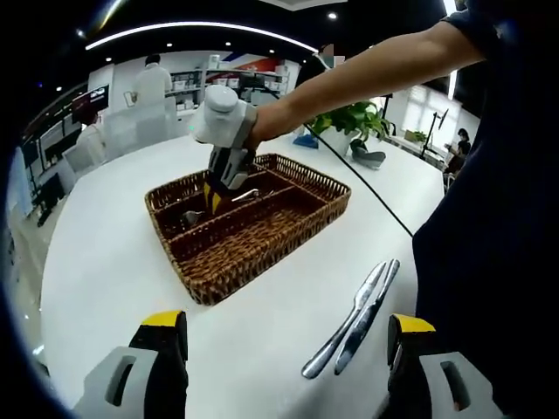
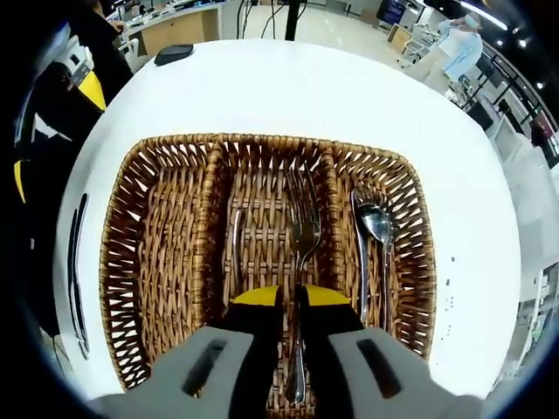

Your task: Arrange the knives, forks, and spoons in their matching storage slots by inserting each utensil handle-first until every utensil is classified and aligned in the correct compartment

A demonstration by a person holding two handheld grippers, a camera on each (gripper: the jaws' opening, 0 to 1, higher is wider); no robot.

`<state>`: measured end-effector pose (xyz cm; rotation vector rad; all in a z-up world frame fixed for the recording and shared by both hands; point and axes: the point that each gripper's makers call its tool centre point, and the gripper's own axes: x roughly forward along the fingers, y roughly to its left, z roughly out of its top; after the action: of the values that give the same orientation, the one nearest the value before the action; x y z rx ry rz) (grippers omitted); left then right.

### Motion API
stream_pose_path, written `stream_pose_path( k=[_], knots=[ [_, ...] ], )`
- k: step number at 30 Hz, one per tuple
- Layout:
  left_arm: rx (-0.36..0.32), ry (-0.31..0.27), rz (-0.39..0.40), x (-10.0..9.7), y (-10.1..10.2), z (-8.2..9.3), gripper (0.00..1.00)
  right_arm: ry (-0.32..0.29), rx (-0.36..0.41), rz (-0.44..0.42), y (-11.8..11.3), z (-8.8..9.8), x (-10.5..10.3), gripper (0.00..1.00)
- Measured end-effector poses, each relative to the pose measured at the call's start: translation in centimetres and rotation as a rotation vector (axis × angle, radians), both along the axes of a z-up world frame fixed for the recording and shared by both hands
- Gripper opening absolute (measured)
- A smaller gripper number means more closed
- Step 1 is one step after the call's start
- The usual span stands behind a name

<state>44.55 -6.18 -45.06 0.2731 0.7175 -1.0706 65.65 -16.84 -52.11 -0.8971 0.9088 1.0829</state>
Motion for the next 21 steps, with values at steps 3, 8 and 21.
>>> stream_pose_path(
  k=[3, 8, 21],
  knots=[
    [0.003, -0.003, 0.003, -0.1, 0.1, 0.0, 1.00, -0.010, -0.003, -0.001, -0.2, 0.2, 0.0, 0.09],
    [0.010, -0.008, 0.013, -0.2, 0.3, 0.0, 0.99, -0.045, 0.003, -0.005, -0.5, 1.4, -0.1, 0.12],
    [-0.009, -0.023, 0.018, -0.2, -0.2, 0.2, 0.99, -0.149, 0.094, -0.121, -2.8, 6.1, -1.8, 0.30]
  ],
)
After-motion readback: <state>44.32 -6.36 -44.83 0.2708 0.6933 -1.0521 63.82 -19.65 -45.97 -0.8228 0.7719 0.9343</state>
